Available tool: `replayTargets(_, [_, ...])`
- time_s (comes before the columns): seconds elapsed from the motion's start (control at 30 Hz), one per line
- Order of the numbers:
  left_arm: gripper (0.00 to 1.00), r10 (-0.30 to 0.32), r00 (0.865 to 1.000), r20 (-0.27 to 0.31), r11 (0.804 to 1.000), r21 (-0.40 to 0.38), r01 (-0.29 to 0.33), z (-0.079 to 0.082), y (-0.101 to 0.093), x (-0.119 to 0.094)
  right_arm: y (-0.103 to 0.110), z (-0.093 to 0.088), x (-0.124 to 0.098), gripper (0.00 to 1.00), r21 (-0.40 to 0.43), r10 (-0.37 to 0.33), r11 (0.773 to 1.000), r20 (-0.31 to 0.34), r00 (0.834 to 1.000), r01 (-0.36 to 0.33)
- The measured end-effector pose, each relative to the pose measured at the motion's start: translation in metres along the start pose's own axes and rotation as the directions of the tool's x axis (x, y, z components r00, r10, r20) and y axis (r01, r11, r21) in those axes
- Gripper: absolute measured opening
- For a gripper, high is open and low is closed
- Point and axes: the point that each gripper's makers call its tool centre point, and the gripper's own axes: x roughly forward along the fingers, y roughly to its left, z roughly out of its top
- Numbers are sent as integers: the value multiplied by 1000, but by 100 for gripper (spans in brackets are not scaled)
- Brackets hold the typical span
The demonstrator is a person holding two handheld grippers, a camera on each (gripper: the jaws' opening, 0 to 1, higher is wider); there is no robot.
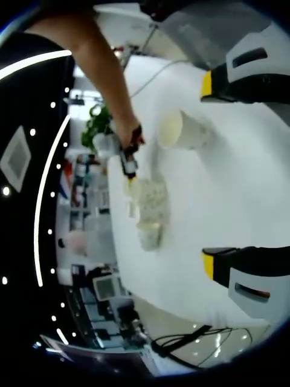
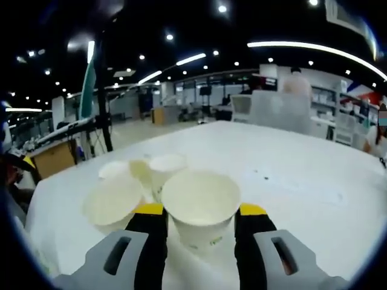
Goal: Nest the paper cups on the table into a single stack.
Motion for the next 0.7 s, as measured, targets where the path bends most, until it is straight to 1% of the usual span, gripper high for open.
replayTargets(0.1, [99, 1, 1000, 1, 1000, -1, -1, -1, 1, 0, -1, 1, -1, 39, 2, -3, 1000, 0, 1000, 3])
replayTargets(0.23, [99, -1, 1000, -1, 1000, 5, 1, -1, 1, 0, -2, 7, -3, 39, 8, -9, 1000, 12, 1000, 9])
replayTargets(0.4, [99, -4, 1000, -3, 1000, 8, 4, -1, -1, 0, -3, 20, -4, 38, 3, -9, 1000, 29, 1000, 9])
replayTargets(0.53, [99, -1, 1000, 2, 1000, 2, 1, -1, 1, 0, -9, 31, -6, 38, 27, -13, 1000, 41, 999, 12])
replayTargets(0.7, [99, -3, 1000, 9, 1000, 7, 3, 1, 0, -1, -11, 43, -9, 38, 2, -13, 1000, 43, 999, 13])
